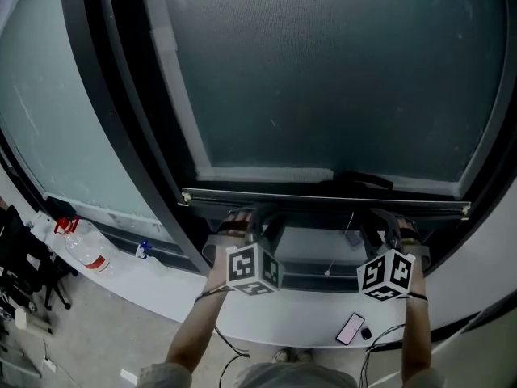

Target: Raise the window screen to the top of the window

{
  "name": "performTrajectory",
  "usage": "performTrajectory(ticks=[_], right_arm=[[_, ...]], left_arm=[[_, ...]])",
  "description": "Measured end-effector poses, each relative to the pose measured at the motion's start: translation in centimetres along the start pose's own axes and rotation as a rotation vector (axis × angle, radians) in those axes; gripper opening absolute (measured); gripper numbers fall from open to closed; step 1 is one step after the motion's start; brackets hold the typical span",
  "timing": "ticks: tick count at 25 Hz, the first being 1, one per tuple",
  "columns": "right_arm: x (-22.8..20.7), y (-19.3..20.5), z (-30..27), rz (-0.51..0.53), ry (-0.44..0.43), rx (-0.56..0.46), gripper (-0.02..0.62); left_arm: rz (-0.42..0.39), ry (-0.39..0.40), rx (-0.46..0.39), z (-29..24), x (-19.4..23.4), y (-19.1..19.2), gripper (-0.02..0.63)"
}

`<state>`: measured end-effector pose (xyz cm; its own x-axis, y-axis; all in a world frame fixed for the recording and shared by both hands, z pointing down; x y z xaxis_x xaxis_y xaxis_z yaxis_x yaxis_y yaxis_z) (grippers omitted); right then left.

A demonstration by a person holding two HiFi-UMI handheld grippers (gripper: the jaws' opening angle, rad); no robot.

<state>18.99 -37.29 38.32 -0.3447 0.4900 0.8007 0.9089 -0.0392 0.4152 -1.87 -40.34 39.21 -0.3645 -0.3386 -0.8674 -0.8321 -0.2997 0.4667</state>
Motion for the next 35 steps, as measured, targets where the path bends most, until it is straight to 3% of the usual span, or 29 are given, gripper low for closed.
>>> performTrajectory(ticks=[4,8,11,16,21,26,31,35], right_arm=[[0.1,0.3,-0.5,0.162,-0.051,0.082,0.092],[-0.3,0.9,-0.8,0.223,-0.06,0.13,0.091],[-0.4,1.0,-0.9,0.233,-0.084,0.141,0.091],[-1.0,1.0,-0.8,0.234,-0.108,0.162,0.07],[-1.2,1.2,-0.9,0.232,-0.154,0.182,0.046],[-1.7,1.1,-1.0,0.204,-0.216,0.206,0.04],[-1.8,0.8,-1.2,0.25,-0.261,0.245,0.035],[-1.9,0.6,-1.3,0.252,-0.282,0.267,0.025]], left_arm=[[-0.15,0.07,0.055,-0.7,0.3,0.2,0.11],[-0.241,0.073,0.068,-0.9,0.7,-0.1,0.11],[-0.251,0.075,0.094,-1.1,1.0,-0.2,0.11],[-0.284,0.067,0.103,-1.3,1.3,-0.4,0.052],[-0.298,0.152,0.139,-1.5,0.6,0.3,0.052],[-0.292,0.185,0.147,-1.8,0.8,0.2,0.054],[-0.314,0.232,0.164,-2.0,1.0,-0.1,0.058],[-0.283,0.247,0.166,-2.0,1.0,0.0,0.049]])
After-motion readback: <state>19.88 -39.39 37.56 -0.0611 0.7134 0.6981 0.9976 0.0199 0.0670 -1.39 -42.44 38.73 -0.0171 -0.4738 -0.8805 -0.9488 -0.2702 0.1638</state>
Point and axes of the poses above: the fingertips, and each gripper's own axes: z backward along the fingers, x to its left, y out of its underside, the point moved 7 cm from there along z, backward along the fingers, and after that the axes turned 9 degrees about -y, right-handed, at the moved point
